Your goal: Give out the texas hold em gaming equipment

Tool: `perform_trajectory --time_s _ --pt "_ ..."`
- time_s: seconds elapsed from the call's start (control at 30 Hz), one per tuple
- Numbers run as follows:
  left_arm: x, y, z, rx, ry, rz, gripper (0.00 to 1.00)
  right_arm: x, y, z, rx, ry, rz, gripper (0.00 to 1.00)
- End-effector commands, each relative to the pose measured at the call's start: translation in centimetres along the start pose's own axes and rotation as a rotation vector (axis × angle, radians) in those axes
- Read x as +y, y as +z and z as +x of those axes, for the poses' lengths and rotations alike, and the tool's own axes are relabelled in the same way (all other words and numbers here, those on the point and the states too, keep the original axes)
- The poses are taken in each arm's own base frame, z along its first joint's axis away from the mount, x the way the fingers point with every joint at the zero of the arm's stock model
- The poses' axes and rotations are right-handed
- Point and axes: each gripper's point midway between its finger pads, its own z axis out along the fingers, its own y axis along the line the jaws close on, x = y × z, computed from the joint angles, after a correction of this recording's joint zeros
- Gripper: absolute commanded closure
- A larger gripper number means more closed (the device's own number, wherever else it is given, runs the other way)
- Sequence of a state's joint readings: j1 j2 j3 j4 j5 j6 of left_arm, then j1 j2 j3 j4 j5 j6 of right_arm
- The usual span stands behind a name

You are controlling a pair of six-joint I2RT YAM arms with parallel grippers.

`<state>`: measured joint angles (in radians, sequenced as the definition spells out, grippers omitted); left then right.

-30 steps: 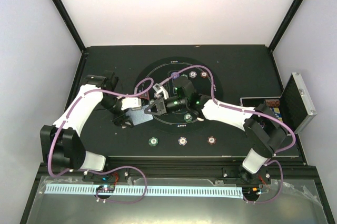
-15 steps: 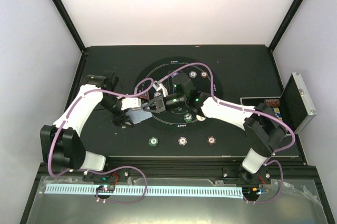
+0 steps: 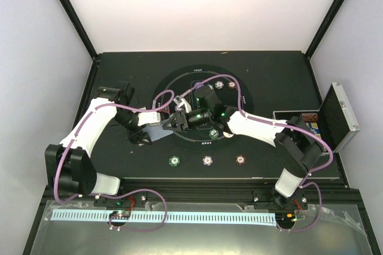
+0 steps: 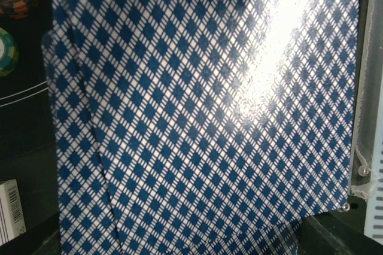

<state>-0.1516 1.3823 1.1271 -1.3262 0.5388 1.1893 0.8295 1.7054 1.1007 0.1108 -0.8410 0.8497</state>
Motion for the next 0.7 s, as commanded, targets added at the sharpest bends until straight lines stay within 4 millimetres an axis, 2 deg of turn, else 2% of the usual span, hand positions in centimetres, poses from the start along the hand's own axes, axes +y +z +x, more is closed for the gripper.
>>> perform_trajectory --time_s 0.0,0.33,0.67 --pt "0.7 -0.1 -0.2 -0.006 0.008 -0.038 0.98 -0.2 0.0 0.3 0.016 0.01 0.008 0.59" --pt "2.0 0.1 0.6 0.036 -0.003 -0.101 0.98 -0.6 -0.9 1.3 0.021 0.02 0.034 0.57" --pt "2.4 0.0 0.7 0.043 -0.008 -0.121 0.98 -1.2 -0.9 1.5 0.012 0.046 0.048 0.79"
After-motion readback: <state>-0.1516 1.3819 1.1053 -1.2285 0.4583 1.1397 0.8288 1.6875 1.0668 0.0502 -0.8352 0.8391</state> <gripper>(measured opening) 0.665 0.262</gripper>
